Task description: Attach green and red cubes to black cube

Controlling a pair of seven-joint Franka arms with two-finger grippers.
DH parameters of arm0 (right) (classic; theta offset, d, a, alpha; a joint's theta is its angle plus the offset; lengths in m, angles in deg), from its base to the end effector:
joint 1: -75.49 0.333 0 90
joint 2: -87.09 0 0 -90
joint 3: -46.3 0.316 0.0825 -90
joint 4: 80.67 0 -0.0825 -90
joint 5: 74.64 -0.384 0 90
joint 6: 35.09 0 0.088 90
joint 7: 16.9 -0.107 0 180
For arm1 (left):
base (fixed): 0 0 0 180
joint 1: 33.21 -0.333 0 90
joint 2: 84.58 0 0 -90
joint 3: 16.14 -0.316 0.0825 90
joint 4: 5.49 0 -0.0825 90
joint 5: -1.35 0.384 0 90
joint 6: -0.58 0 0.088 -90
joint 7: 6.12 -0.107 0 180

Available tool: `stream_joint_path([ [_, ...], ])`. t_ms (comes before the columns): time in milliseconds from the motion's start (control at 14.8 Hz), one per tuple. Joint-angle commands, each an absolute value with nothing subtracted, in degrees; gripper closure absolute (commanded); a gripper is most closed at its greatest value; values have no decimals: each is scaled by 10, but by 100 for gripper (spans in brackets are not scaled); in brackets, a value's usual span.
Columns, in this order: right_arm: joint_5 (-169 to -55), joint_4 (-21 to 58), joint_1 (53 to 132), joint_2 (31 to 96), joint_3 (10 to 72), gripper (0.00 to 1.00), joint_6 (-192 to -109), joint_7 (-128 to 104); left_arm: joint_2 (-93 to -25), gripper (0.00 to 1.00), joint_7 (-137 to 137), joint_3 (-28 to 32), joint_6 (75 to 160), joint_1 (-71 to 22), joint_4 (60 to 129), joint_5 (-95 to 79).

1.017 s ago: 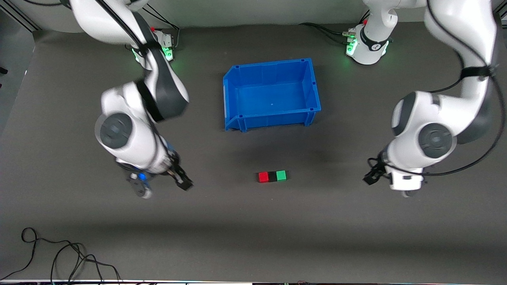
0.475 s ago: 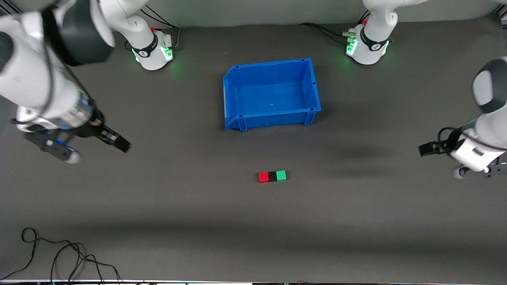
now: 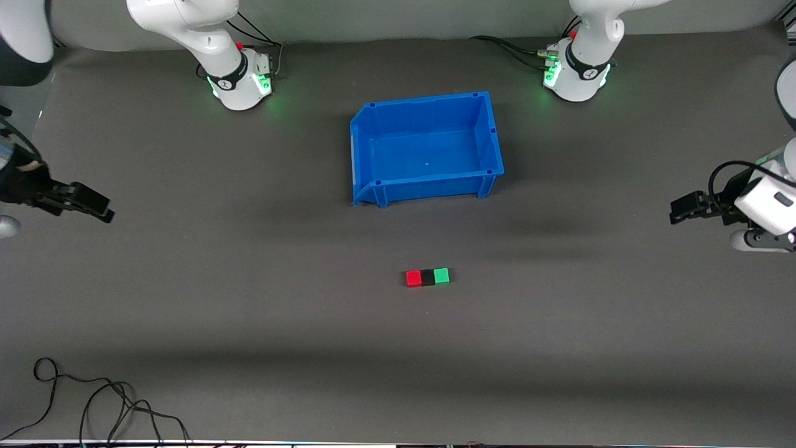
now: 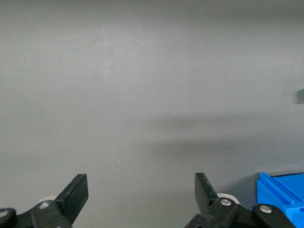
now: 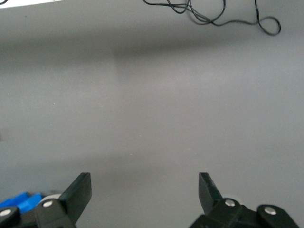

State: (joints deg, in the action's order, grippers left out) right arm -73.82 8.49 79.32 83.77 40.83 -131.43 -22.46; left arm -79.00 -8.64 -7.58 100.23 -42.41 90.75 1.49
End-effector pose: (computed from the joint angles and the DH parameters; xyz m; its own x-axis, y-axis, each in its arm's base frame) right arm 0.5826 -0.0164 0.6088 0.9900 -0.1231 0.0692 -0.1243 -0.9922 0.0132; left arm 0.5892 0.0101 0.5319 0.9988 -0.0331 -0.0362 -0.0326 -0.9994 0.0137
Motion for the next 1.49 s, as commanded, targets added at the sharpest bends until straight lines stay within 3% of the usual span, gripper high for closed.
stream_joint_path([
  [0,-727,99,742,858,452,0,-1310,-174,-804,0,-88,-75,976,-424,901,8],
  [1424,-771,89,739,859,460,0,-1268,-157,-804,0,-71,-73,947,-422,878,17],
])
